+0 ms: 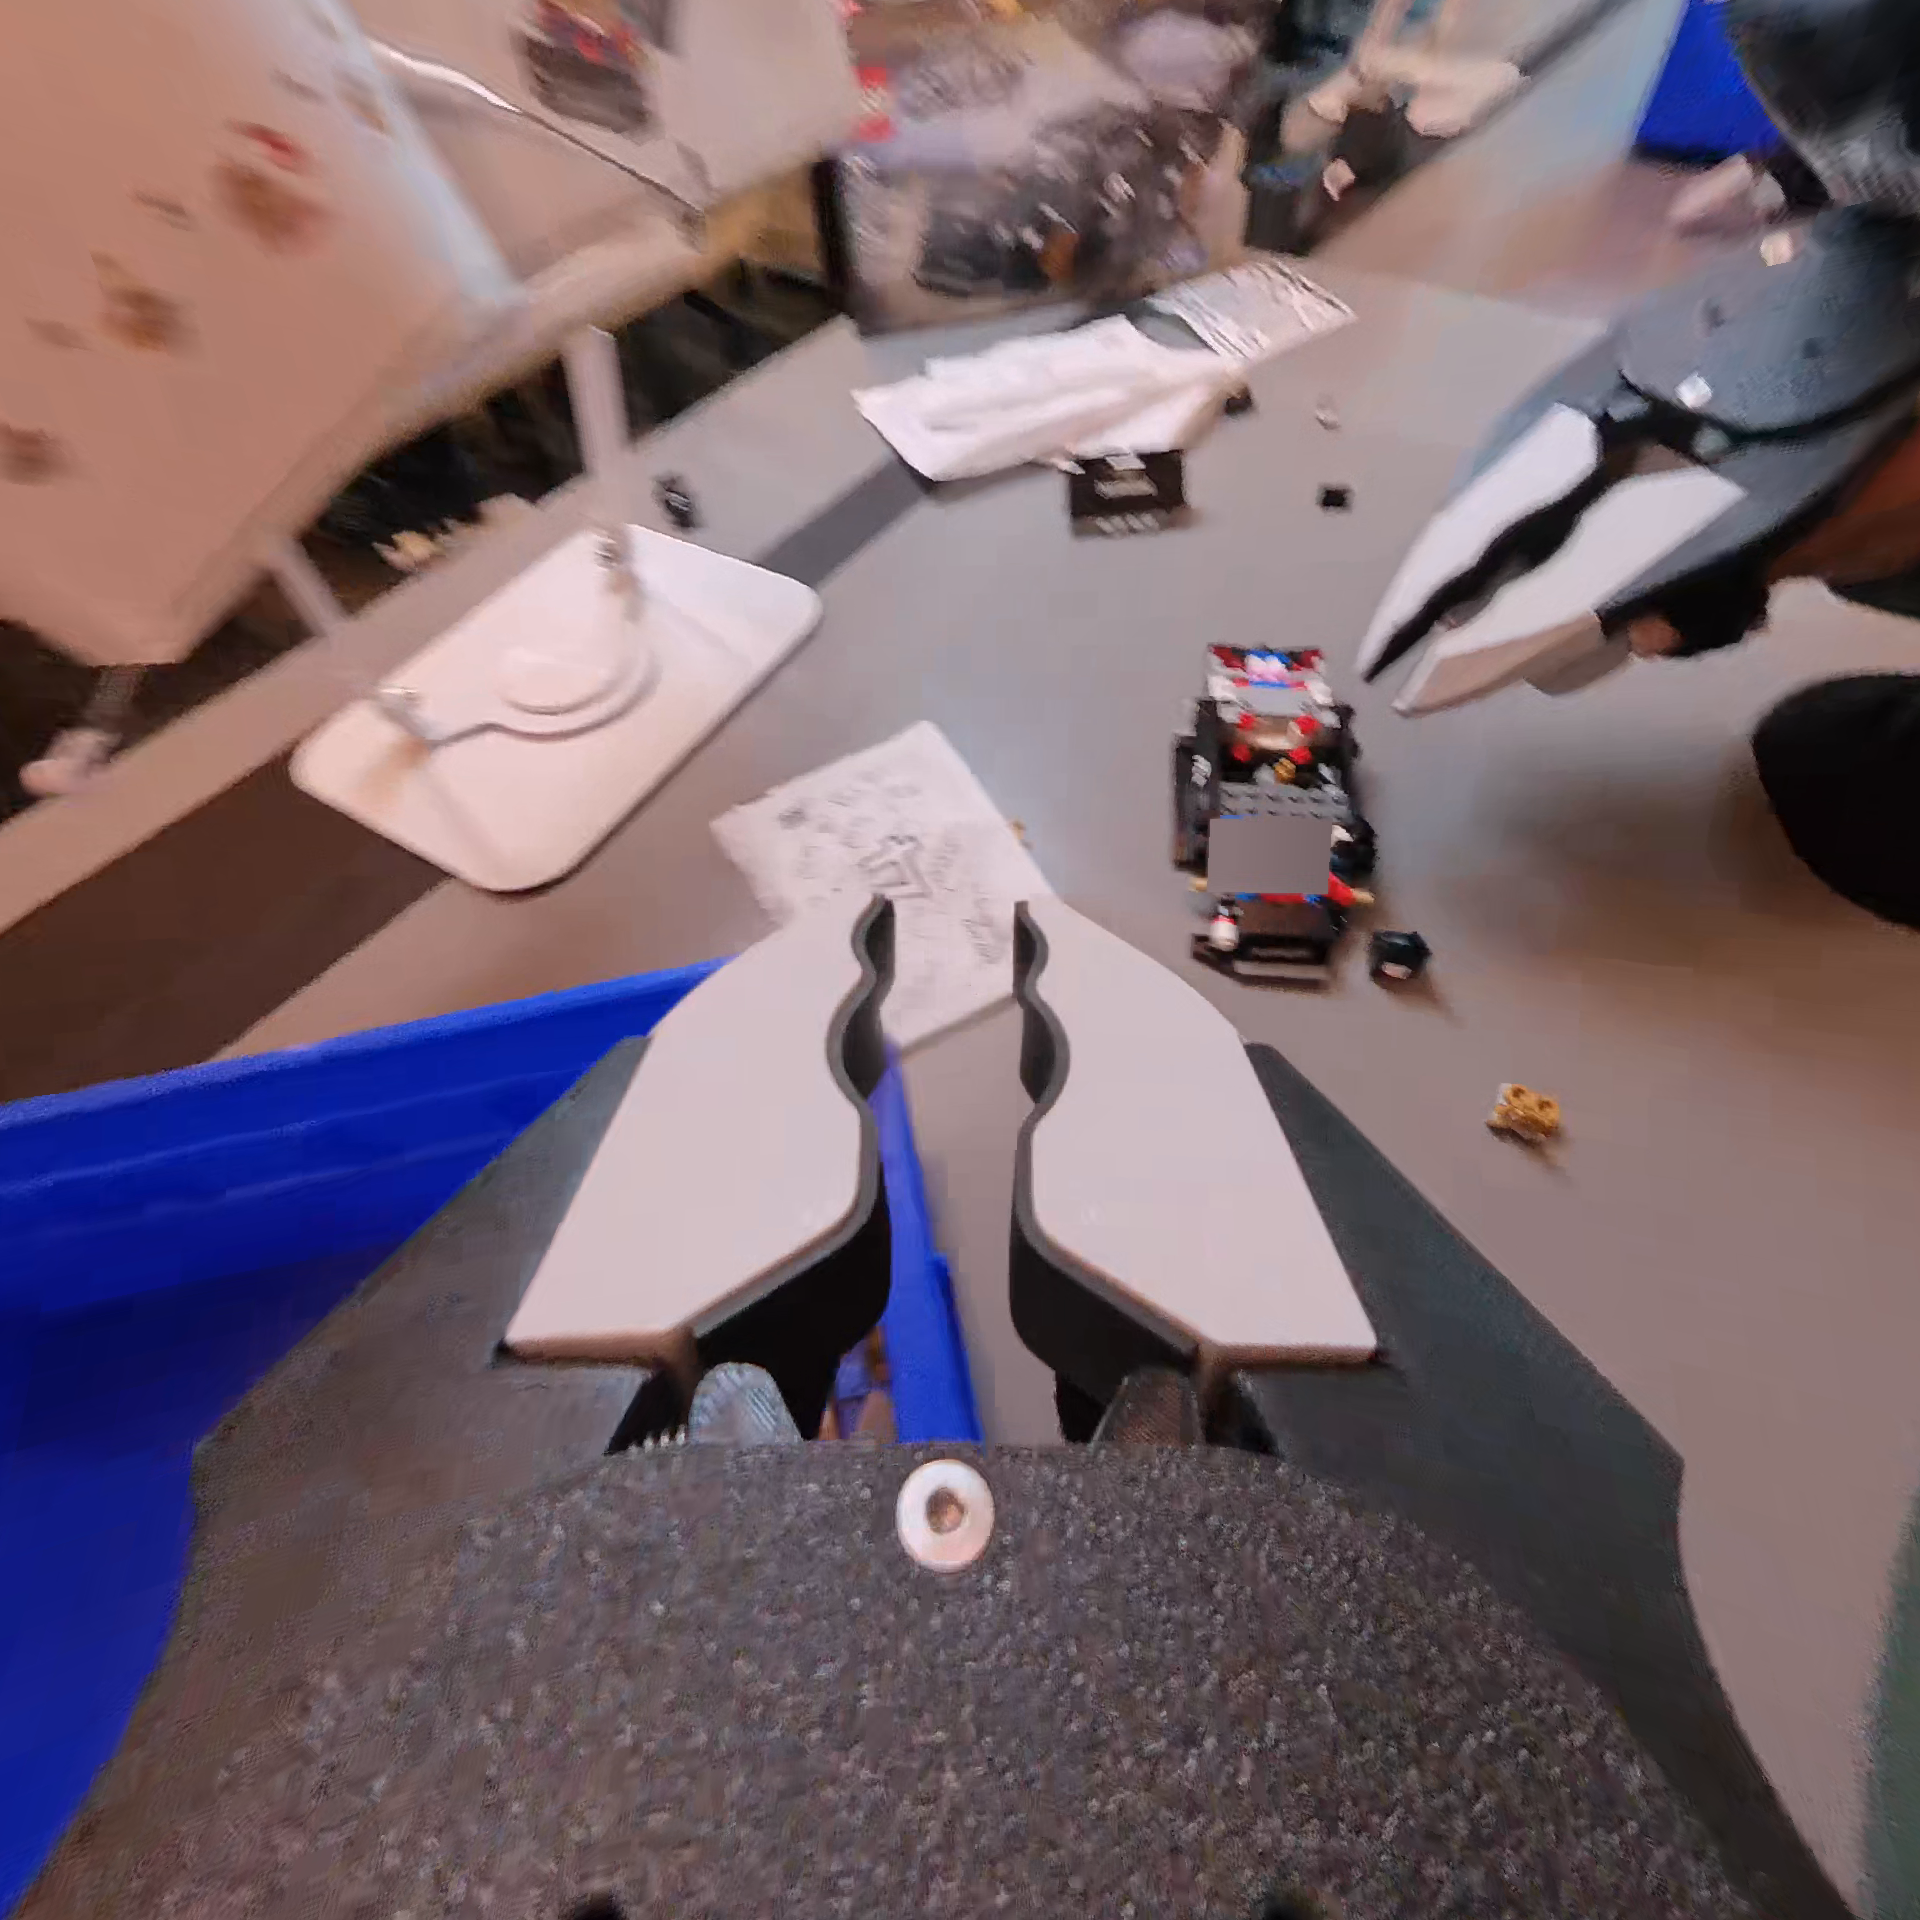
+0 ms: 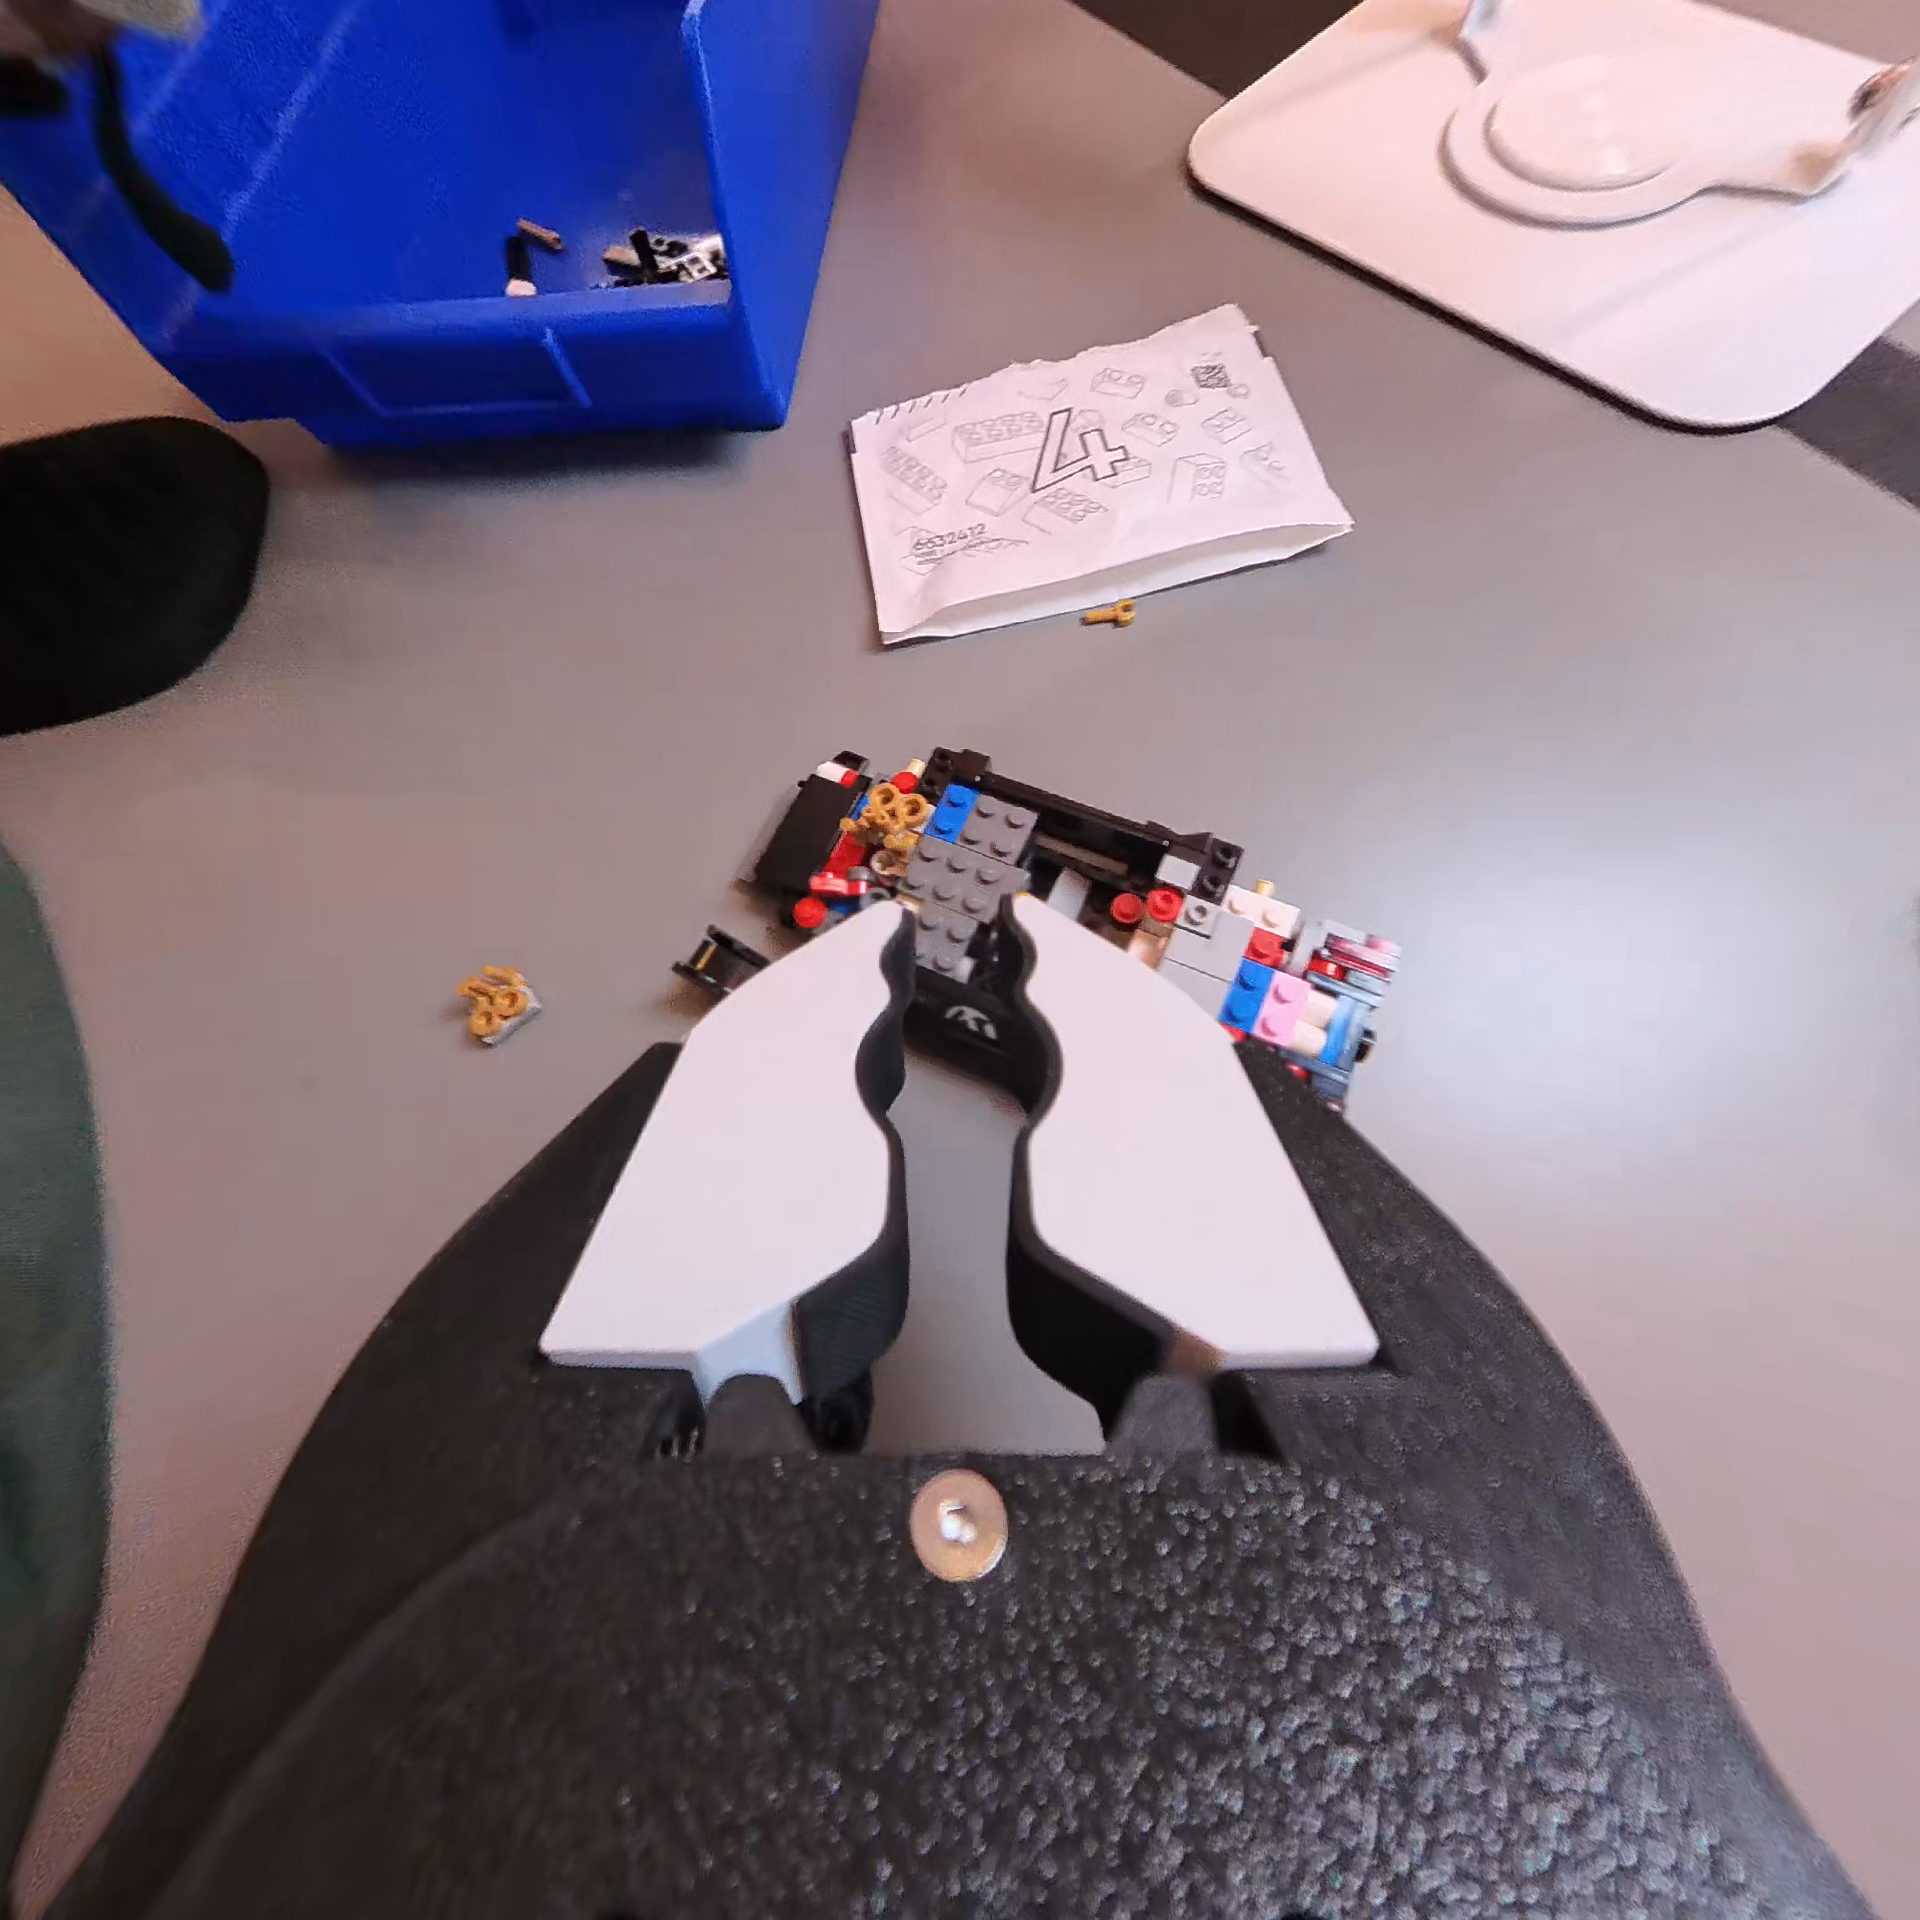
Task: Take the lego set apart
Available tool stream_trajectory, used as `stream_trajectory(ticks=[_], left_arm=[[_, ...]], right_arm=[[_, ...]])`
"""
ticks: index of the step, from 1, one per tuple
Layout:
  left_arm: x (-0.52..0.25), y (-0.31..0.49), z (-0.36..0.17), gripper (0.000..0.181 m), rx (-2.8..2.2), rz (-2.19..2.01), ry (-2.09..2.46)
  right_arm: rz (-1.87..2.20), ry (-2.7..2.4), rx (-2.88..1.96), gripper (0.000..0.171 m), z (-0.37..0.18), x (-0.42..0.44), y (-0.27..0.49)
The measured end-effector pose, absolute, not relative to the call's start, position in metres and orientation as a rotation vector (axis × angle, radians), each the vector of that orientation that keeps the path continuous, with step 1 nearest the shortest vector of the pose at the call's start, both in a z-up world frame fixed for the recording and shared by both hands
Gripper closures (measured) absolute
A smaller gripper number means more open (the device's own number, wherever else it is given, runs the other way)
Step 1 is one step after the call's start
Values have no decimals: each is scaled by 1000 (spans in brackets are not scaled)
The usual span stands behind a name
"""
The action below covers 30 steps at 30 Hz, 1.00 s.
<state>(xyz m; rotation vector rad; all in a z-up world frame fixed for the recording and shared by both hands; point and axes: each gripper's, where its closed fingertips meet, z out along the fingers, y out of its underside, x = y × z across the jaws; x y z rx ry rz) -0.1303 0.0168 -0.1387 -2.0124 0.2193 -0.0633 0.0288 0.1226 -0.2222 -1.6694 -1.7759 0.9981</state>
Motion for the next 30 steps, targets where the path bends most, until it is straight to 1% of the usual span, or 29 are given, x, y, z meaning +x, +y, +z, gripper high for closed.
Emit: stream_trajectory(ticks=[5,7,10,12,14,17,19,23,27,30], left_arm=[[-160,-10,-97,177,-1783,-50,41],[-160,-16,-93,181,-1734,-90,5],[-143,-13,-107,179,-1744,-203,14],[-116,-5,-125,176,-1778,-317,69],[-83,8,-150,170,-1841,-419,141],[-40,28,-202,152,-1997,-491,252],[-24,40,-235,141,-2104,-467,333],[-8,63,-271,124,-2219,-454,454],[-3,81,-282,117,-2264,-426,548],[-1,81,-283,128,-2269,-391,571]], right_arm=[[969,-1751,-1572,150,-223,31,130],[976,-1763,-1551,147,-225,31,129],[967,-1798,-1515,144,-230,32,127],[941,-1831,-1490,144,-234,33,126],[933,-1855,-1458,144,-238,35,122],[962,-1898,-1415,144,-242,37,111],[988,-1935,-1378,144,-243,40,100],[1051,-1978,-1333,149,-245,40,78],[1080,-1983,-1319,150,-245,35,67],[1071,-1950,-1345,153,-246,31,68]])
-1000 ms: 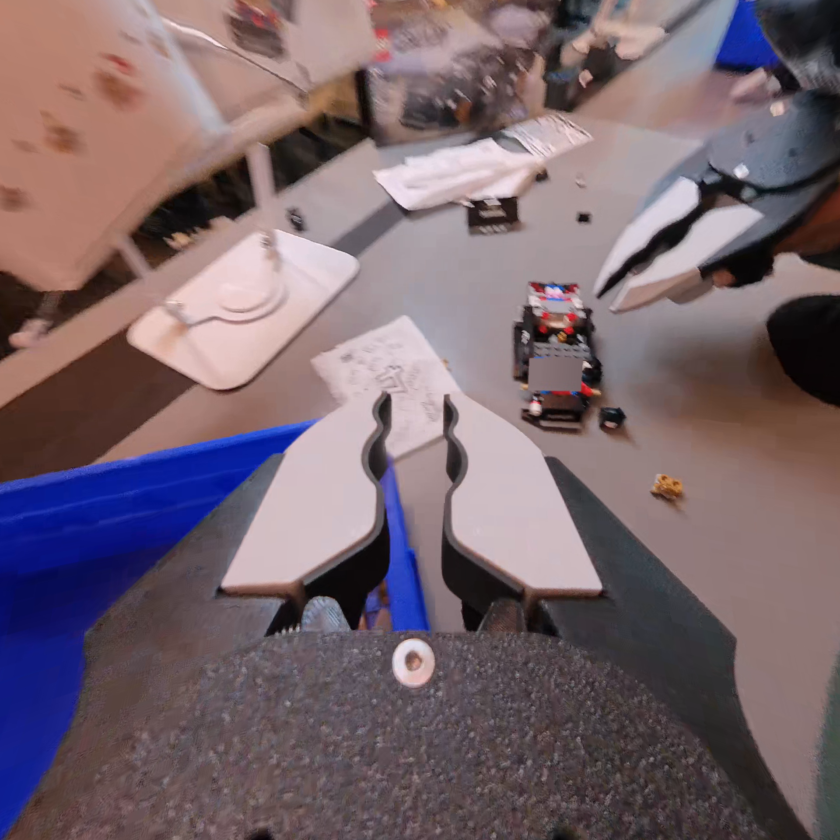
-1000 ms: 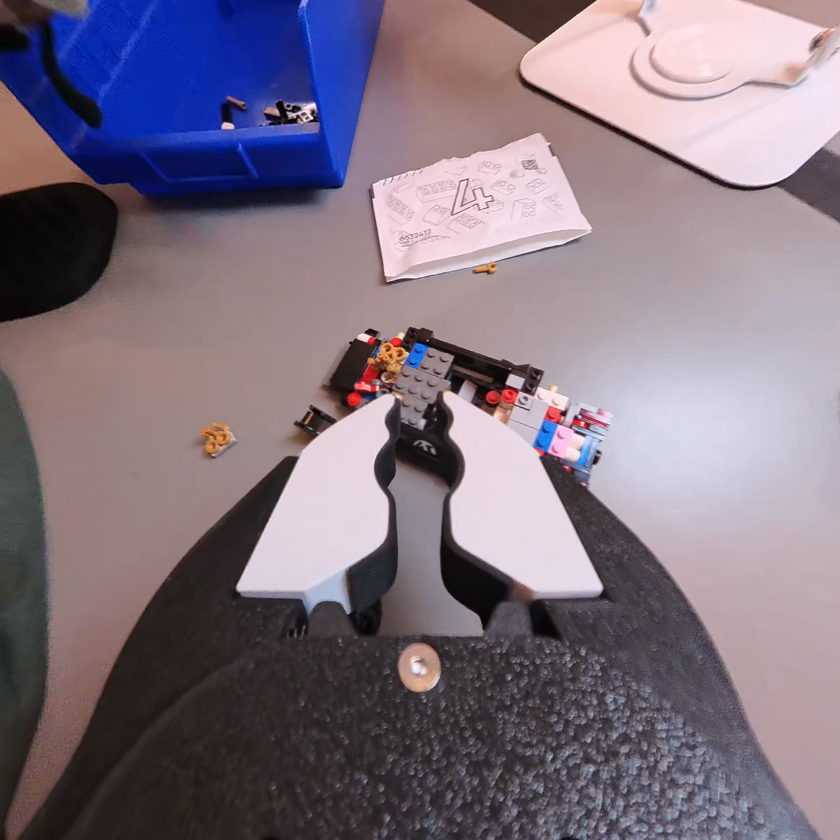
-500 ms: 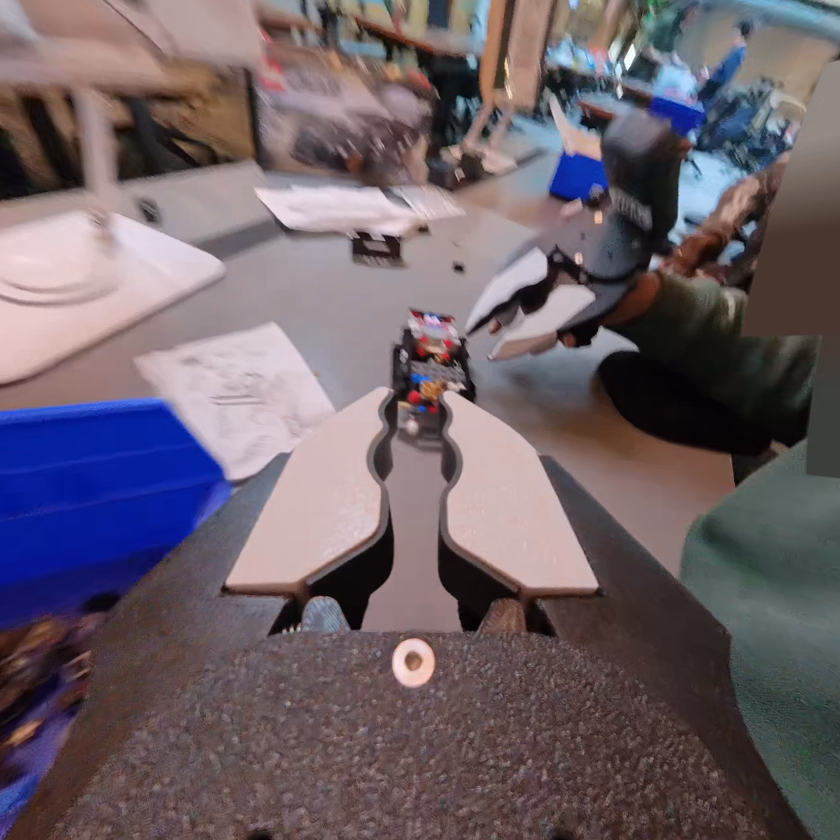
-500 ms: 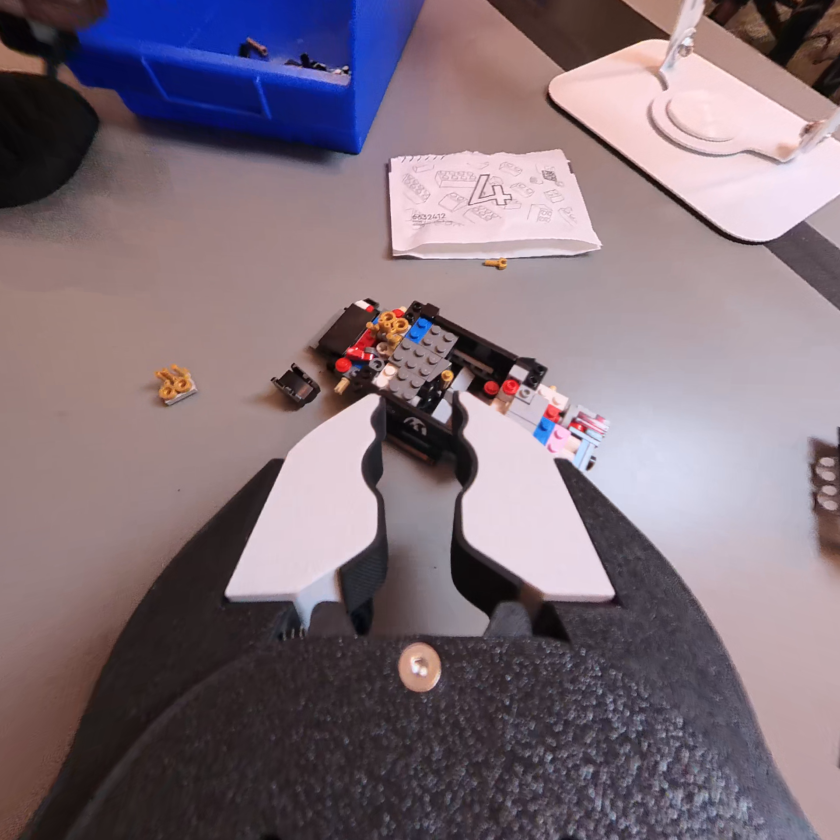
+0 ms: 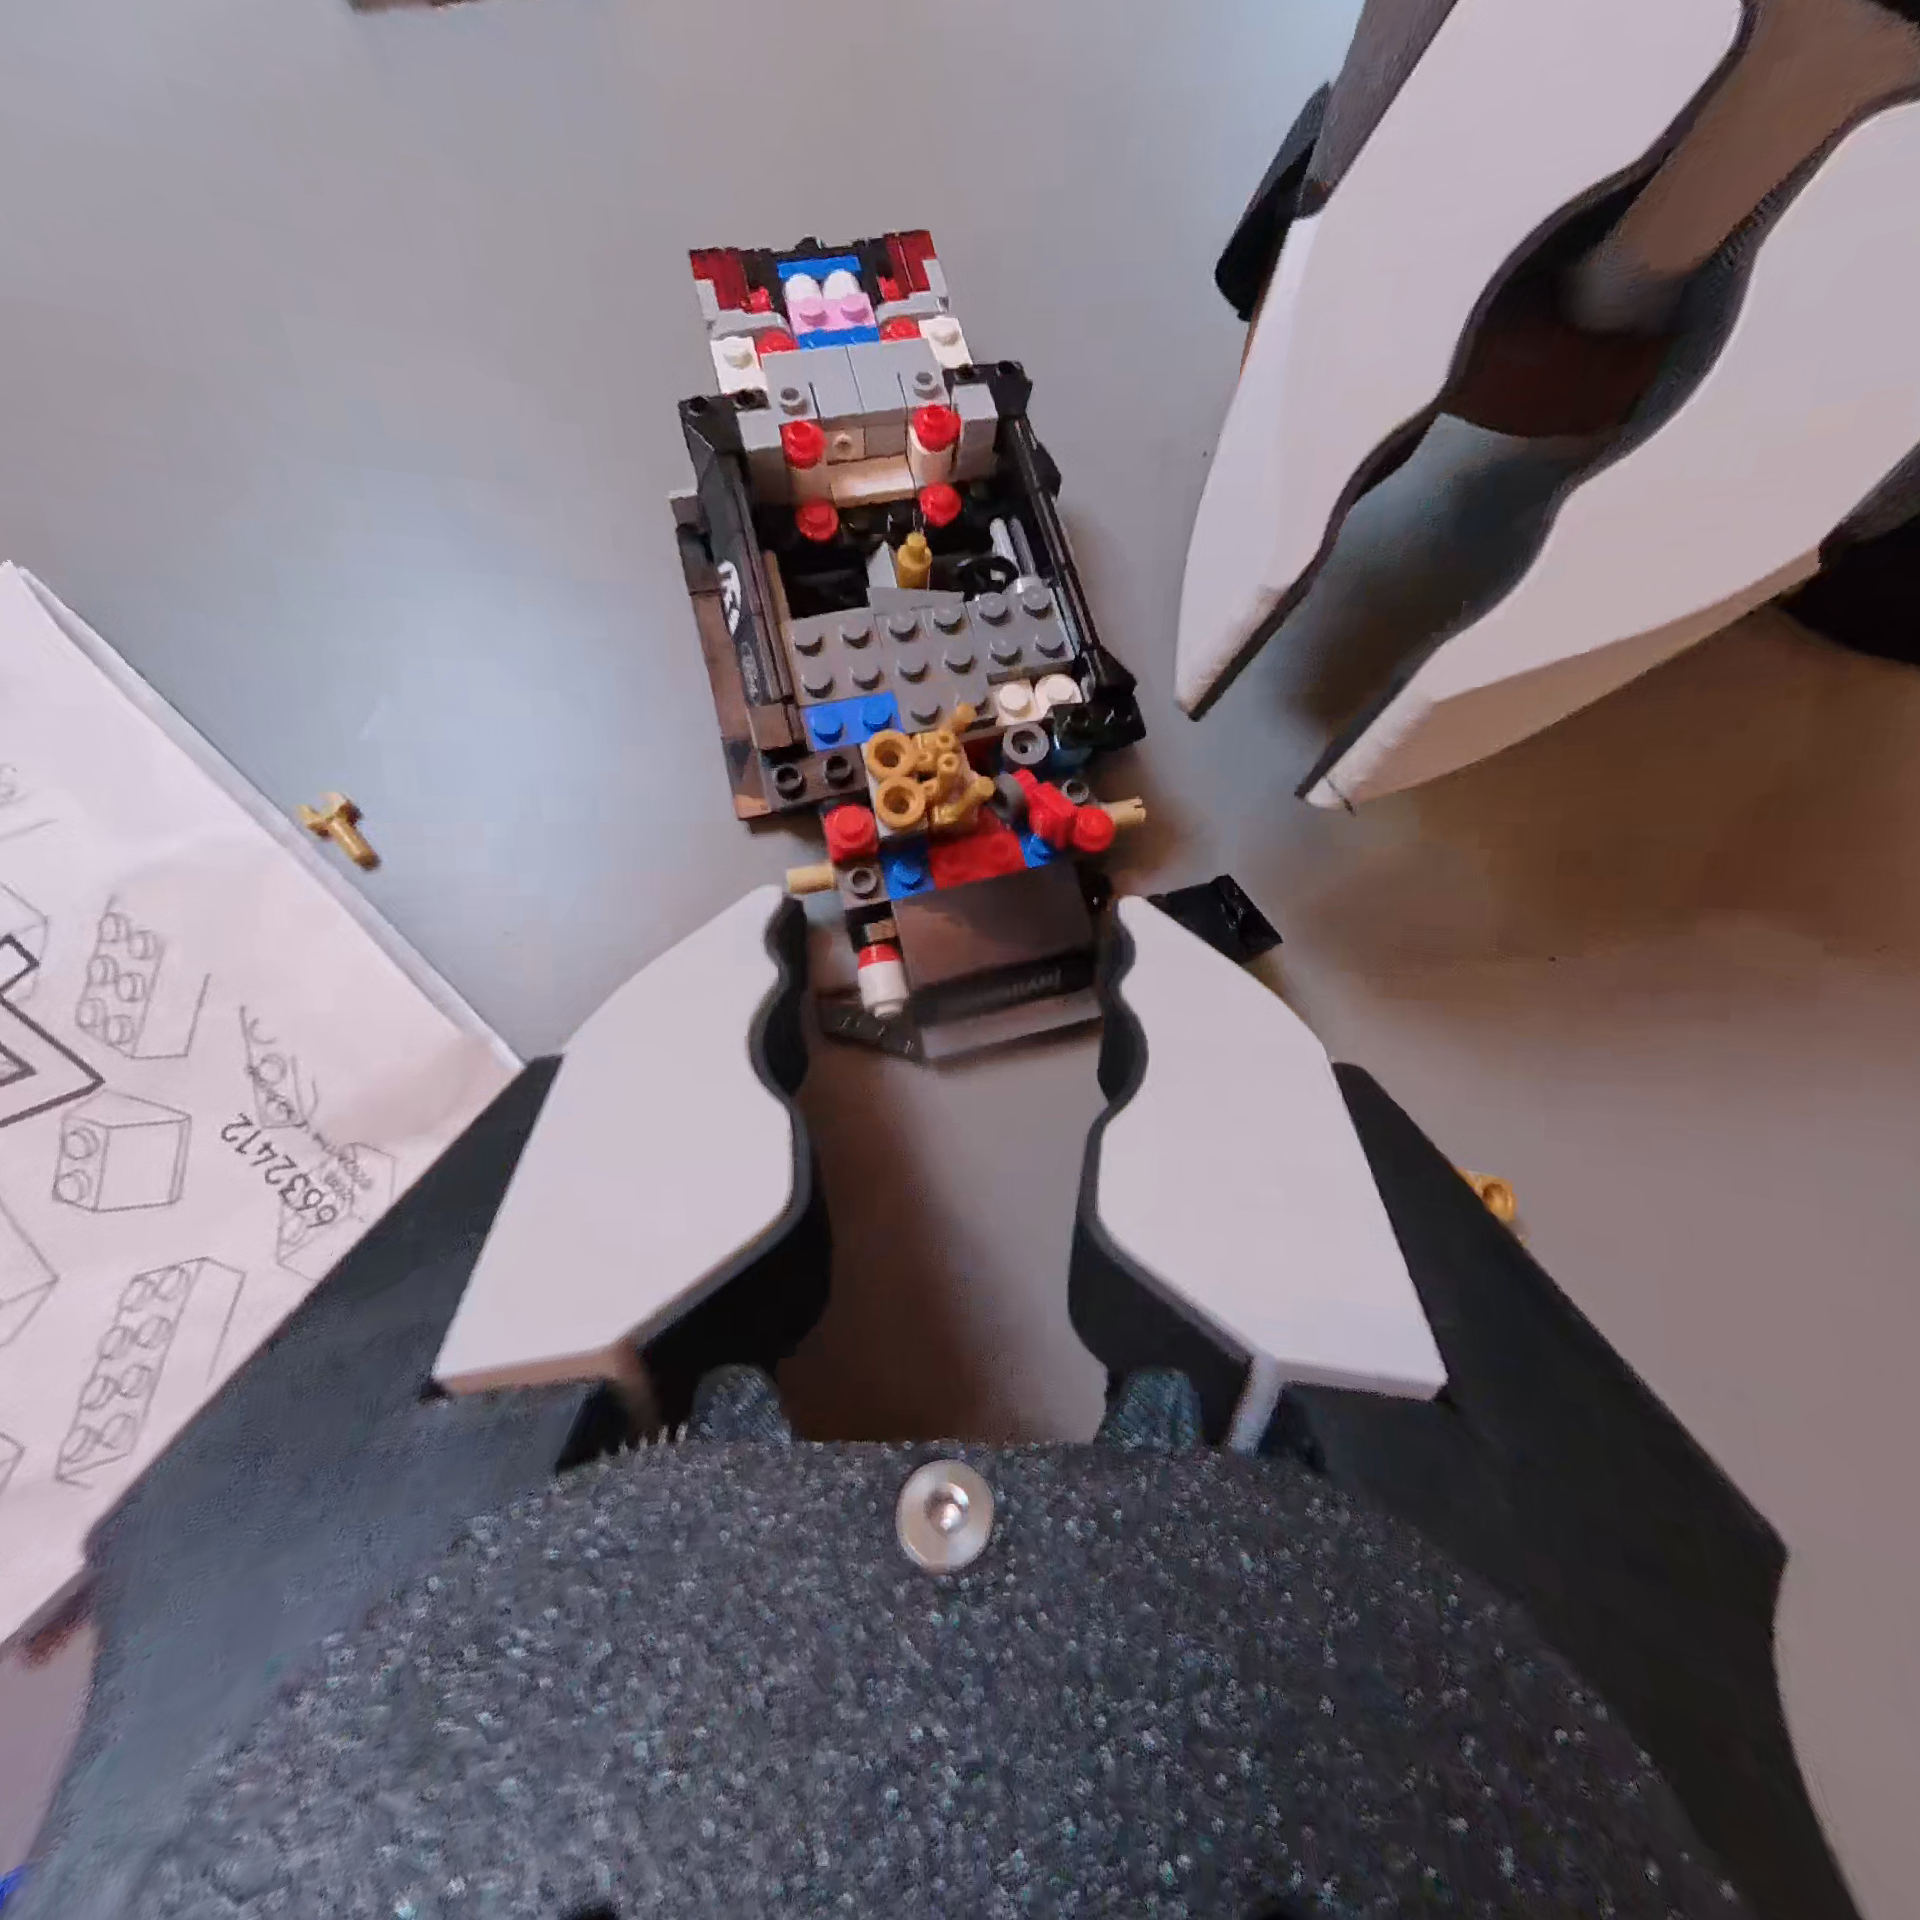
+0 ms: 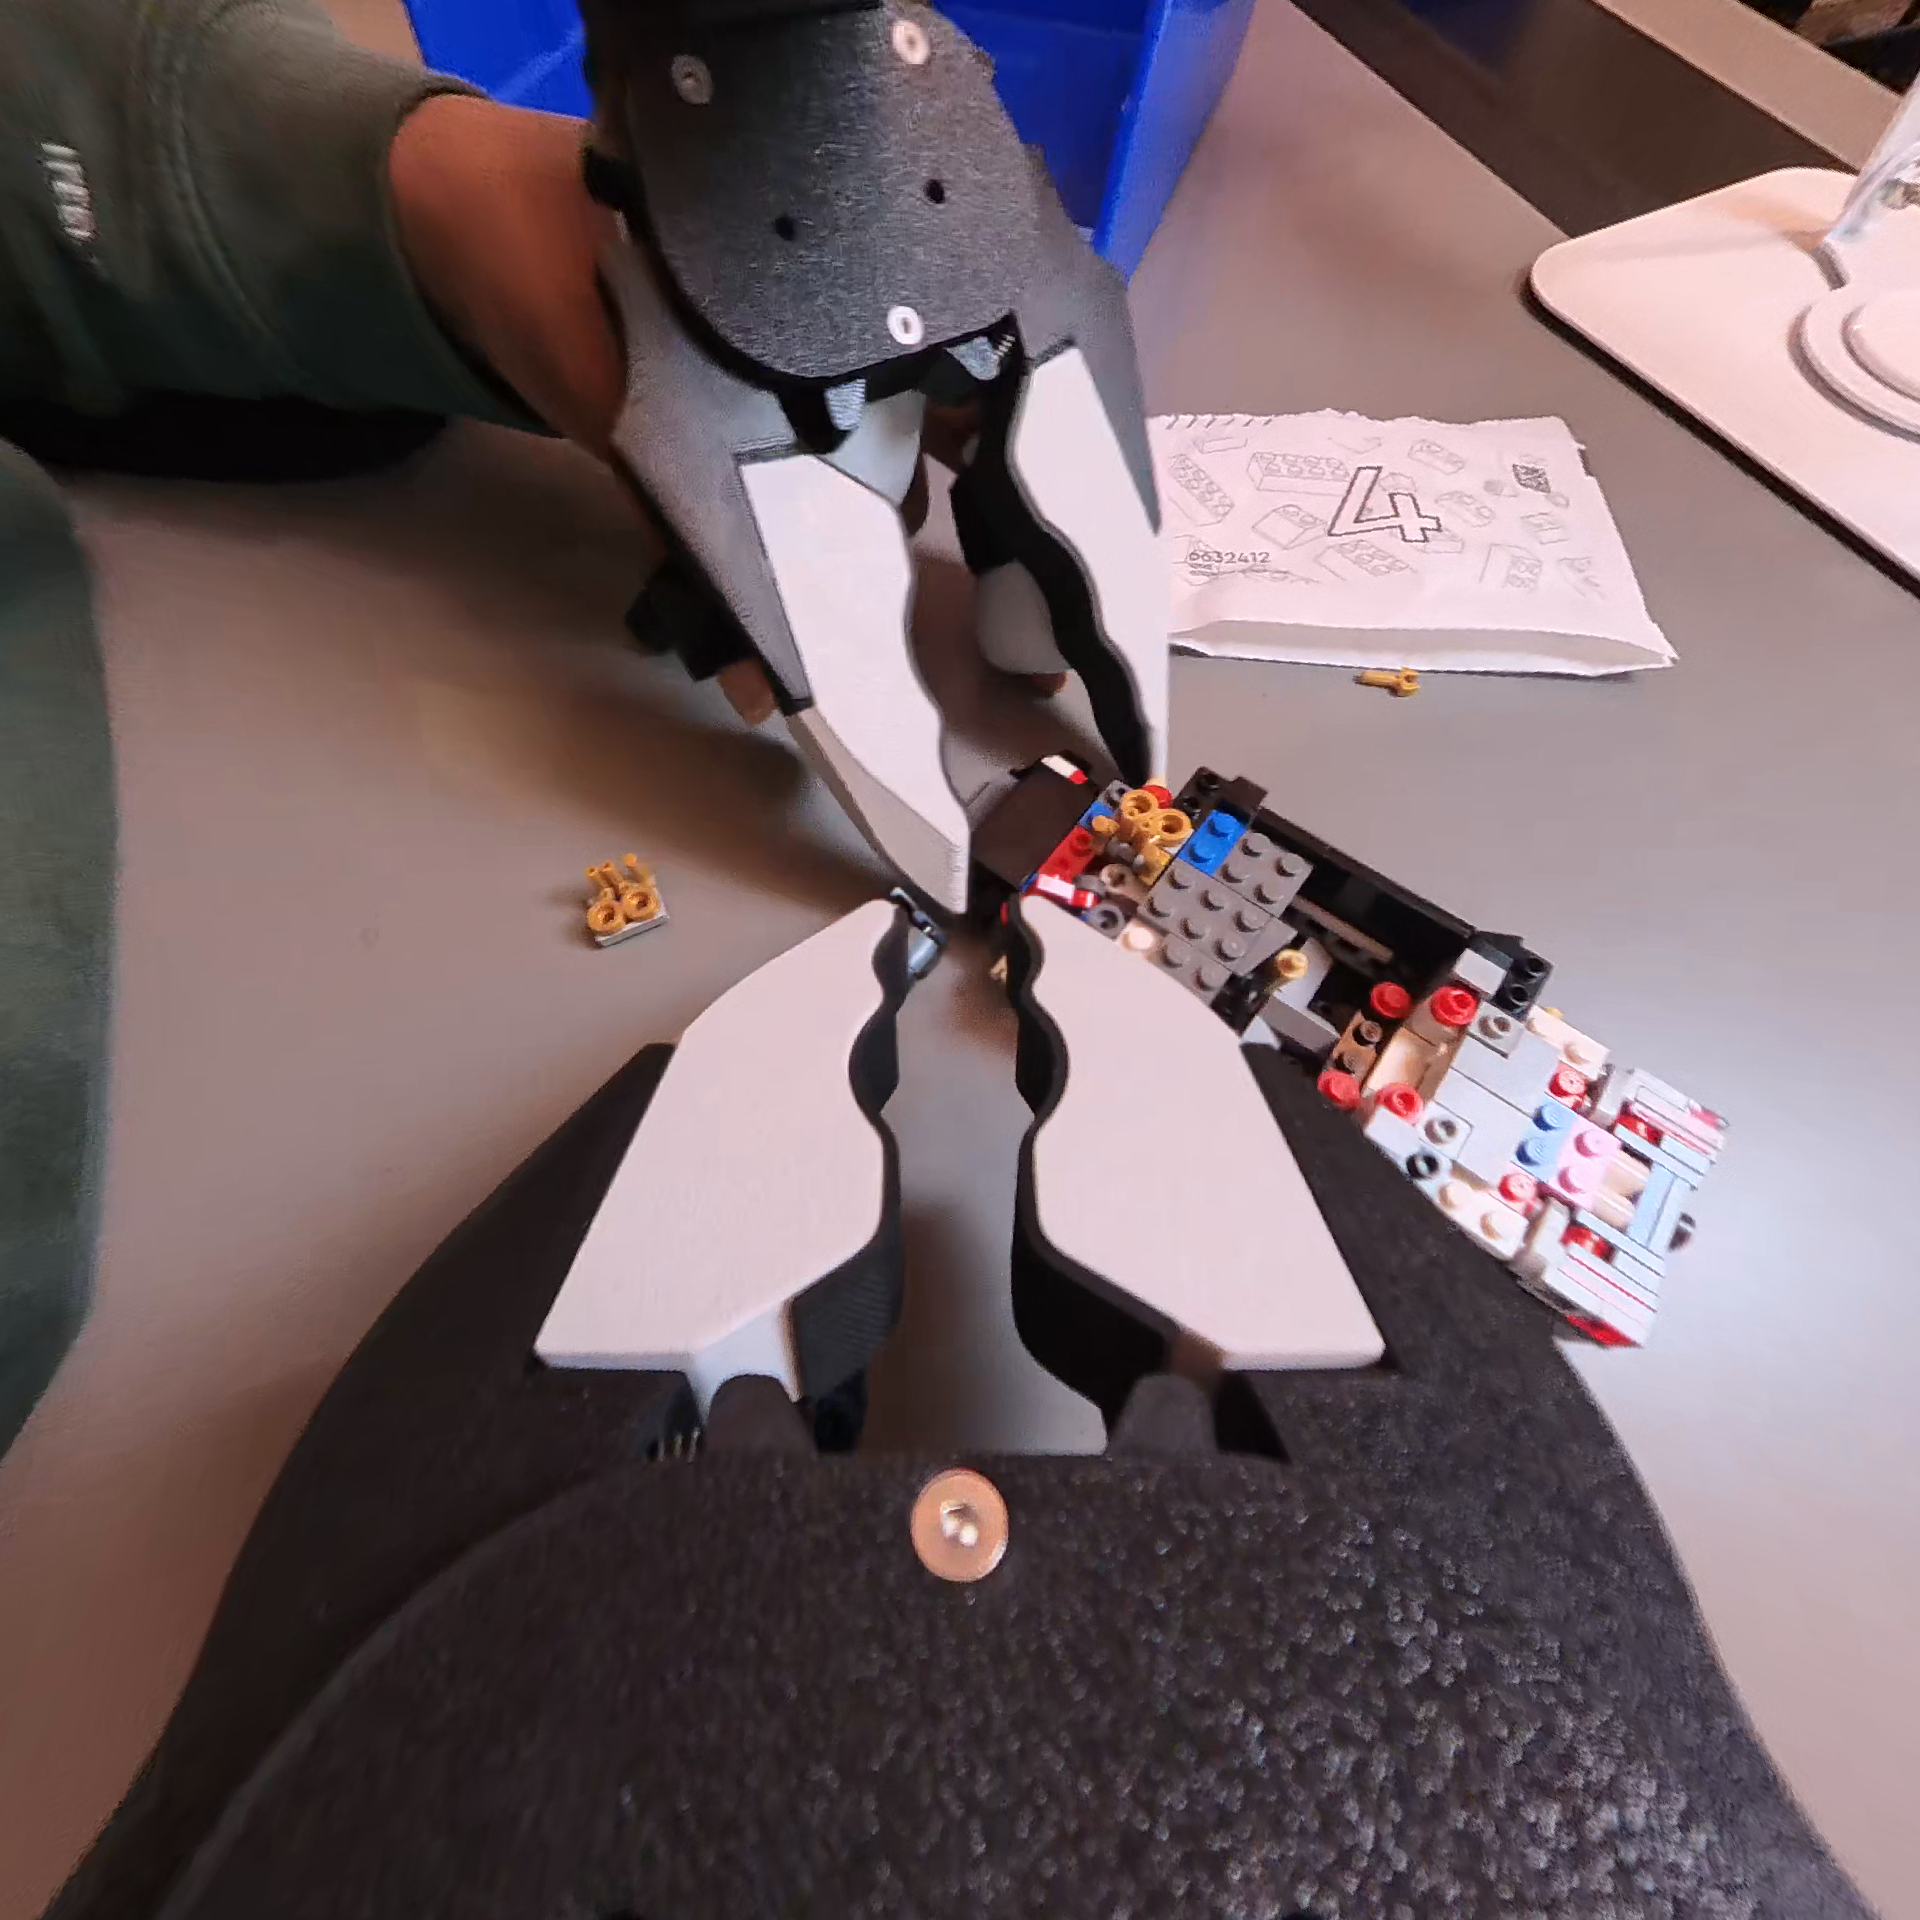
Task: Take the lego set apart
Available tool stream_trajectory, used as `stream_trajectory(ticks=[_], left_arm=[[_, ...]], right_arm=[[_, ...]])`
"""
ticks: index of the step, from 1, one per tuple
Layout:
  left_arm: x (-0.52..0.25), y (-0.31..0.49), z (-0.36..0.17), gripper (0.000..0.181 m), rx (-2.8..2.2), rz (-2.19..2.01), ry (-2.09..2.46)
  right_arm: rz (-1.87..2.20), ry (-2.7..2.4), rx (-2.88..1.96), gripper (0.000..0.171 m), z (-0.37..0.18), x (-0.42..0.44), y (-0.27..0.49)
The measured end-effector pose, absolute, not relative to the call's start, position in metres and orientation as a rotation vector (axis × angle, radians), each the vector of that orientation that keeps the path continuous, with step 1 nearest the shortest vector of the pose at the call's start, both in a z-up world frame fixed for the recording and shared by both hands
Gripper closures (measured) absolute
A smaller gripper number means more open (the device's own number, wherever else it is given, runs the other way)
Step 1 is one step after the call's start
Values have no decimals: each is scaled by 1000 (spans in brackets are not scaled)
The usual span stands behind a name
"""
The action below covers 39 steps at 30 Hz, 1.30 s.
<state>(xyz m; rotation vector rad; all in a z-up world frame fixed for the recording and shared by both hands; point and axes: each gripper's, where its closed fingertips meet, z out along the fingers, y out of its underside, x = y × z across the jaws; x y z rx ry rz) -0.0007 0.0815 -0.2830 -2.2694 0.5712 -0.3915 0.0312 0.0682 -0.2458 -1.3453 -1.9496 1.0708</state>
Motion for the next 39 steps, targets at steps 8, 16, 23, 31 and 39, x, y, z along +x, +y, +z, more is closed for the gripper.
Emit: stream_trajectory(ticks=[8,16,23,31,39], left_arm=[[22,64,-281,133,-2242,-457,593],[20,62,-278,136,-2212,-466,572],[25,63,-277,139,-2198,-465,577],[26,61,-277,139,-2190,-445,592],[26,61,-266,142,-2145,-417,597]], right_arm=[[1003,-1949,-1419,159,-255,30,77],[930,-1913,-1450,161,-253,33,81],[784,-1908,-1482,161,-265,34,84],[752,-1860,-1503,162,-265,38,86],[918,-1775,-1497,163,-251,41,82]])
